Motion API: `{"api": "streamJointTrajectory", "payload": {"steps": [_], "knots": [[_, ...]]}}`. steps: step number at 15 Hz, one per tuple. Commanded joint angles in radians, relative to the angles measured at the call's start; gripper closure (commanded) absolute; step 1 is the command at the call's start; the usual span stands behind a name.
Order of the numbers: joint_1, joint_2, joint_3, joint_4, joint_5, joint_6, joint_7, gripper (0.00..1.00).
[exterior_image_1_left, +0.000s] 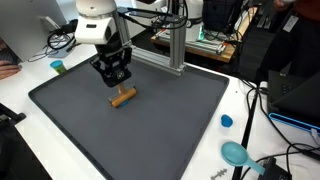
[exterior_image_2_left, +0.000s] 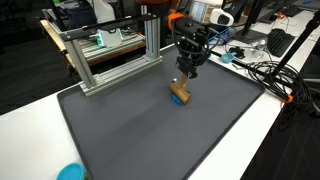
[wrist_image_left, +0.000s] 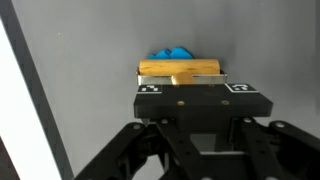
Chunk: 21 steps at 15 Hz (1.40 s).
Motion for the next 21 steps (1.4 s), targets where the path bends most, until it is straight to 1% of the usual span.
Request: {"api": "streamJointTrajectory", "payload": {"steps": [1, 5, 9, 14, 17, 21], "knots": [[-0.028, 0.051, 0.033, 0.009, 0.073, 0.019, -0.021, 0.78], [-0.038, 0.044, 0.032, 0.014, 0.096, 0.019, -0.018, 0.78], [-0.057, -0.007, 0.035, 0.017, 0.136, 0.013, -0.034, 0.78], [-0.076, -0.102, 0.009, -0.017, 0.106, 0.023, -0.065, 0.78], [-0.08, -0.111, 0.008, -0.027, 0.11, 0.029, -0.09, 0.78], [-0.065, -0.089, 0.009, -0.047, 0.104, 0.029, -0.079, 0.78]]}}
